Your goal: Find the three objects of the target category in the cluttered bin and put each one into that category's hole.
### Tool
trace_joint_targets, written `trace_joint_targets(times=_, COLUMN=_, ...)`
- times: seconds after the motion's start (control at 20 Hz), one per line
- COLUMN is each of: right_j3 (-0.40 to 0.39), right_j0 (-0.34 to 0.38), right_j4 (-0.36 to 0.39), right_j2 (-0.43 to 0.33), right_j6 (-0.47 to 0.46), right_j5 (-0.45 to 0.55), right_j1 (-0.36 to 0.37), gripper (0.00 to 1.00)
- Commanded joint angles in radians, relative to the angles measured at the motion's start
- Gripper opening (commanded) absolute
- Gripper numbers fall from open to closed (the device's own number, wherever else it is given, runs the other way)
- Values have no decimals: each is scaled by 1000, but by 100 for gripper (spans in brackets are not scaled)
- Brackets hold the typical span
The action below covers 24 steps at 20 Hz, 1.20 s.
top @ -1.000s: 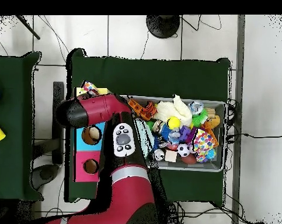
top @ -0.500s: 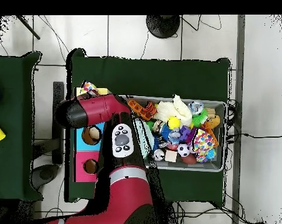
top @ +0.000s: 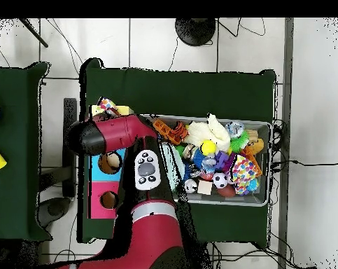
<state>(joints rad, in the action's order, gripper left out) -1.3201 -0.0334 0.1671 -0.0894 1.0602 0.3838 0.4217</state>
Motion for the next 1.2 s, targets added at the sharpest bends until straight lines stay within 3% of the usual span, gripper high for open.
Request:
trace_joint_targets(times=0.05, right_j3=-211, right_j0=7, right_j4=22, right_j2=11, right_j6=236, right_j5=-21, right_j1=-121, gripper=0)
trace_joint_targets(times=0.4, right_j3=-275, right_j0=34, right_j4=9, right_j2=-22, right_j6=217, right_j5=-45, right_j1=-65, gripper=0)
trace_joint_targets(times=0.85, right_j3=-349, right_j0=35, right_j4=-68, right_j2=-19, right_j6=244, right_j5=30, right_j1=27, gripper=0)
trace_joint_targets(times=1.2, right_j3=-356, right_j0=16, right_j4=-95, right_j2=5, right_j6=248, right_j5=19, right_j1=41, gripper=0)
